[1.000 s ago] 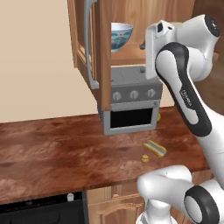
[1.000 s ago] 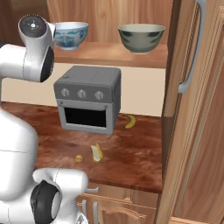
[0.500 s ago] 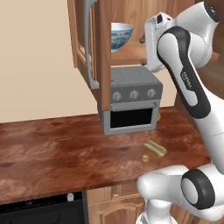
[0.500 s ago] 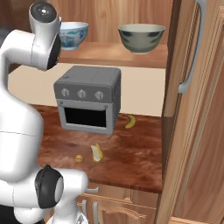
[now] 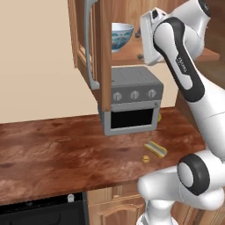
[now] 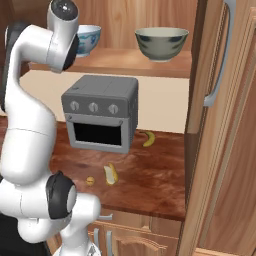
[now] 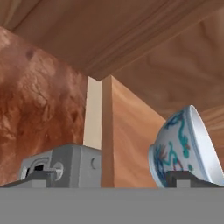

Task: Pick both bowls and place them on the counter. Then place the hotdog bun in one bowl and place the cookie dough ball in the other bowl.

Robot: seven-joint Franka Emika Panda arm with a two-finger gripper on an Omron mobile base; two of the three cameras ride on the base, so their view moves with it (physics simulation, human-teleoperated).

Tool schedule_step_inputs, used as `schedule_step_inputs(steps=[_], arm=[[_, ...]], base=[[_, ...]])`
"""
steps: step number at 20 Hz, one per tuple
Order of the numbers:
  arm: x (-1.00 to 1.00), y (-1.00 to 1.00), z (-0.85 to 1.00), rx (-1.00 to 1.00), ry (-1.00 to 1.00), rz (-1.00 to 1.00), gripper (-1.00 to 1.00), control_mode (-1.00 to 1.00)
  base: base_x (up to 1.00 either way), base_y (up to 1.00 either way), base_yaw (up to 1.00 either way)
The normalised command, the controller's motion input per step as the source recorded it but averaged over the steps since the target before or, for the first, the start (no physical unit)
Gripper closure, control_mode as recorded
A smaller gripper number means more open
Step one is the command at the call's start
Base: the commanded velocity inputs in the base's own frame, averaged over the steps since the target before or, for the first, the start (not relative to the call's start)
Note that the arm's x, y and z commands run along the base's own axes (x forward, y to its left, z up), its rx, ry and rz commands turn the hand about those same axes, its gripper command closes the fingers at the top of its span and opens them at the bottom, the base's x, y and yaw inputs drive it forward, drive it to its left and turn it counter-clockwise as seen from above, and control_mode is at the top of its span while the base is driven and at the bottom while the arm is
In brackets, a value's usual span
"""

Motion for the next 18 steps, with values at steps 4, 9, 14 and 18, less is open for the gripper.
schedule_step_inputs(steps=[4, 9, 14, 18], arm=[[0.35, 0.00, 0.26, -0.02, 0.00, 0.08, -1.00, -1.00], [0.15, 0.00, 0.30, -0.04, 0.00, 0.00, -1.00, -1.00], [0.25, 0.00, 0.07, -0.02, 0.01, 0.00, -1.00, -1.00], [0.31, 0.01, -0.07, -0.03, 0.01, 0.00, -1.00, -1.00]], base=[[0.00, 0.00, 0.00], [0.00, 0.00, 0.00], [0.00, 0.00, 0.00], [0.00, 0.00, 0.00]])
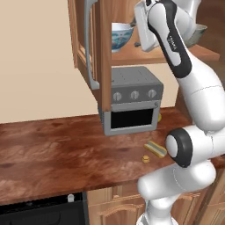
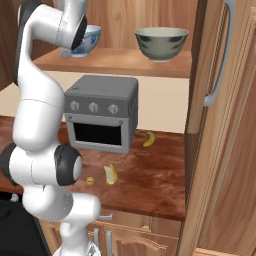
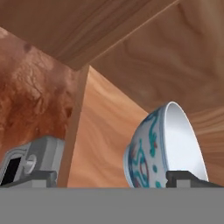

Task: Pick both bowls and place them on the counter. Then place the hotdog bun in one bowl and place the cookie dough ball in the other bowl.

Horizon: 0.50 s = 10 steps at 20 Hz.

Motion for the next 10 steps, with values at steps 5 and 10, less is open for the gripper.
schedule_step_inputs(steps=[5, 10], arm=[[0.28, 0.00, -0.16, 0.00, 0.00, 0.00, -1.00, -1.00], [0.28, 0.01, -0.11, 0.00, 0.00, 0.00, -1.00, -1.00]], base=[[0.00, 0.00, 0.00], [0.00, 0.00, 0.00]])
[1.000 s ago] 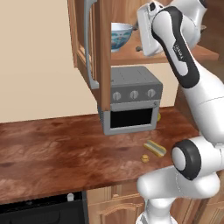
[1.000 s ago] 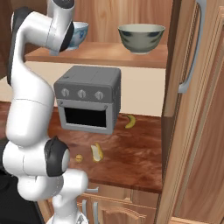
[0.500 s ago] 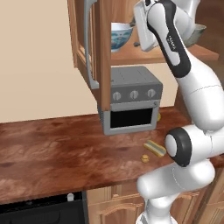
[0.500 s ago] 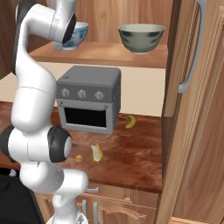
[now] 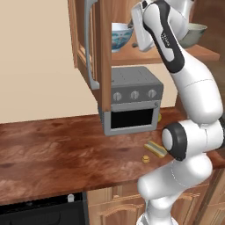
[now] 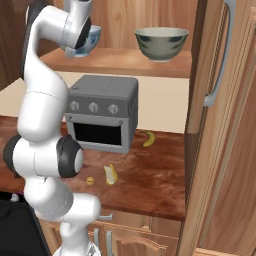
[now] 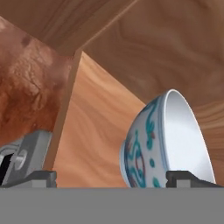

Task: Pick both bowls and place them on the counter. Then place the hotdog bun in one bowl and place the cookie dough ball in the other bowl.

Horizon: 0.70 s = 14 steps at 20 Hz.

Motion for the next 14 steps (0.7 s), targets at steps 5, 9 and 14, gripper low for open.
schedule_step_inputs(steps=[5, 9, 14], arm=[[0.32, 0.01, -0.11, 0.00, 0.00, 0.00, -1.00, -1.00], [0.33, 0.17, -0.05, 0.00, 0.00, 0.00, -1.00, -1.00], [0.23, 0.09, 0.03, 0.00, 0.00, 0.00, -1.00, -1.00]], base=[[0.00, 0.00, 0.00], [0.00, 0.00, 0.00], [0.00, 0.00, 0.00]])
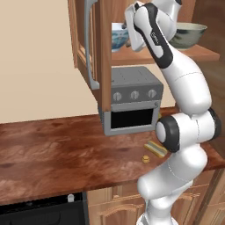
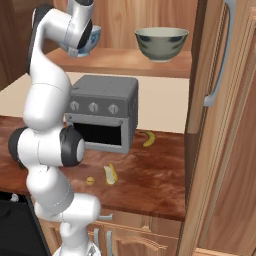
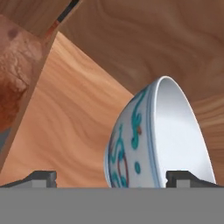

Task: Pick both bowls and place them on the counter. Then place the hotdog bun in one bowl and place the cookie dough ball in the other bowl.

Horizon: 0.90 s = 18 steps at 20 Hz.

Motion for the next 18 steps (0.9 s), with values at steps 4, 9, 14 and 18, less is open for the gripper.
schedule_step_inputs(steps=[4, 9, 14, 18], arm=[[0.13, 0.02, 0.08, 0.00, 0.00, 0.00, -1.00, -1.00], [0.03, 0.00, 0.05, 0.00, 0.00, 0.00, -1.00, -1.00], [0.00, 0.00, 0.00, 0.00, 0.00, 0.00, -1.00, -1.00], [0.08, 0.00, 0.00, -0.01, 0.00, 0.00, -1.00, -1.00]], base=[[0.00, 0.00, 0.00], [0.00, 0.00, 0.00], [0.00, 0.00, 0.00], [0.00, 0.00, 0.00]])
